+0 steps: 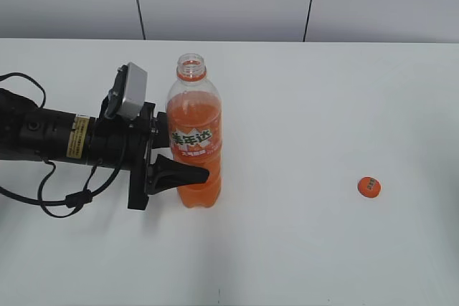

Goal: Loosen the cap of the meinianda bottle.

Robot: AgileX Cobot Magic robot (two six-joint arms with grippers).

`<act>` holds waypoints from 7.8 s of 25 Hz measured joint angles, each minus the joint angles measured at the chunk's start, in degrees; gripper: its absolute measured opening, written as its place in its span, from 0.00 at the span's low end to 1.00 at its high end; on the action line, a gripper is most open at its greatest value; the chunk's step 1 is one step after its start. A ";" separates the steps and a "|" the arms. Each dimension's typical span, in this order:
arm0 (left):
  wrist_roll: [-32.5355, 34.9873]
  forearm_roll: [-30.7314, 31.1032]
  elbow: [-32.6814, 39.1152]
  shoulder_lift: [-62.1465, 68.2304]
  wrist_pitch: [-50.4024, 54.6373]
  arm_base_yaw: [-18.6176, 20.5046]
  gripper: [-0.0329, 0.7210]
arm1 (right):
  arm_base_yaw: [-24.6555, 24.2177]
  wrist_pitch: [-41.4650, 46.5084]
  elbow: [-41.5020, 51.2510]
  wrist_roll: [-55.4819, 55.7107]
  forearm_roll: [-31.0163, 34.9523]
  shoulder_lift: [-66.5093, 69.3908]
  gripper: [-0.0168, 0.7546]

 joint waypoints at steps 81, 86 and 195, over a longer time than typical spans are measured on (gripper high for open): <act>-6.58 -28.15 -0.57 -22.19 23.20 17.36 0.70 | 0.00 -5.28 15.89 0.00 0.37 -41.65 0.71; -5.13 -35.96 -6.90 -25.02 46.04 17.03 0.69 | 0.00 -5.28 15.89 0.00 0.37 -41.65 0.71; 27.89 -85.54 19.82 -119.72 124.63 14.04 0.57 | 3.50 -5.34 16.01 -0.74 -4.06 -56.95 0.71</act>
